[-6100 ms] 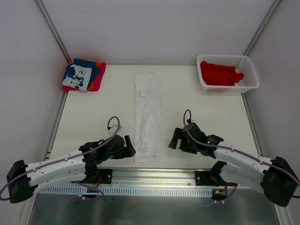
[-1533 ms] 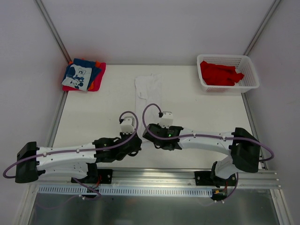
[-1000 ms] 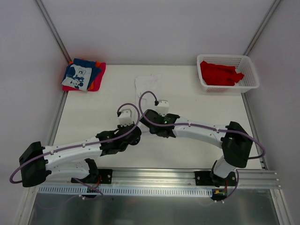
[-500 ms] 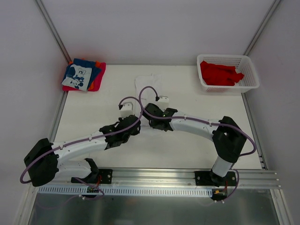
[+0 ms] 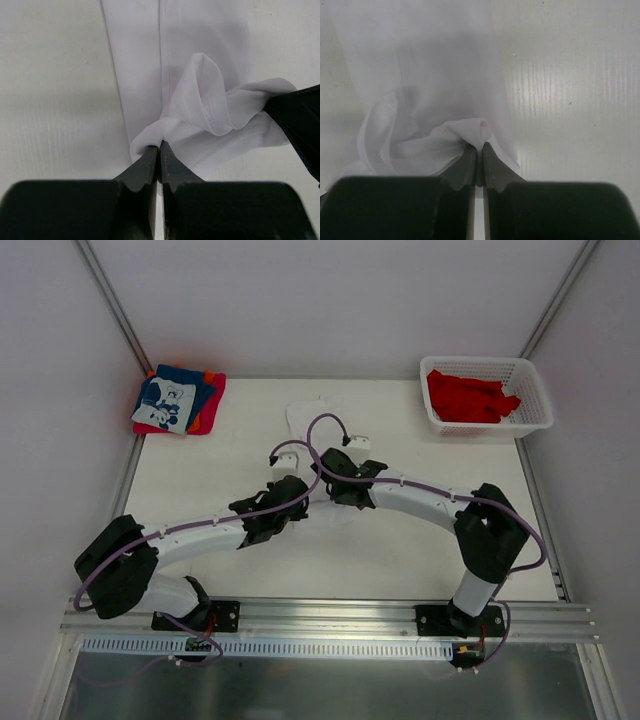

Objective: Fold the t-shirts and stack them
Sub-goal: Fold the tshirt

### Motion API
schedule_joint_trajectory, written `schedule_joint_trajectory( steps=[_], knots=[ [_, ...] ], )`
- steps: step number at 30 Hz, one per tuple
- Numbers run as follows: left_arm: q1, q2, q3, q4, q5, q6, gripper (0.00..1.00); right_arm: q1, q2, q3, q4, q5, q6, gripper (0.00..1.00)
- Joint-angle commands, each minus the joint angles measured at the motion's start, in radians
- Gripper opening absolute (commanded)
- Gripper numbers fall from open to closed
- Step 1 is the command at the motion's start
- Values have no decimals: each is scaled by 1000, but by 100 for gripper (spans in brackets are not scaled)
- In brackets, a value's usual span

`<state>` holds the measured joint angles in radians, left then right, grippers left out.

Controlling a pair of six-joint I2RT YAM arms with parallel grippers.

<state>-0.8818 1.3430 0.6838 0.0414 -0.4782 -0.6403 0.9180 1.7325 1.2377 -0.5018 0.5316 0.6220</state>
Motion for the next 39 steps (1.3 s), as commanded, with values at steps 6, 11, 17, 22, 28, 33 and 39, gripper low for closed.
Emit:
schedule_joint_trajectory(
  steps=[6, 11, 17, 22, 28, 33, 39],
  knots=[
    [67, 47, 103, 20, -26, 103, 0, -79, 53, 72, -21, 33, -91, 1],
    [113, 56, 173, 21, -13, 134, 0, -122, 78, 143, -21, 15, -140, 0],
    [127, 105, 220, 23, 6, 137, 0, -154, 137, 200, -17, -15, -166, 1],
    [135, 150, 218, 32, 12, 131, 0, -169, 180, 216, 3, -36, -177, 1],
    [149, 199, 215, 52, 32, 116, 0, -199, 248, 259, 23, -74, -194, 0],
    [159, 245, 232, 66, 21, 113, 0, -215, 302, 313, 26, -85, -205, 3],
    [190, 306, 258, 89, 44, 111, 0, -249, 338, 347, 26, -99, -217, 3]
  ],
)
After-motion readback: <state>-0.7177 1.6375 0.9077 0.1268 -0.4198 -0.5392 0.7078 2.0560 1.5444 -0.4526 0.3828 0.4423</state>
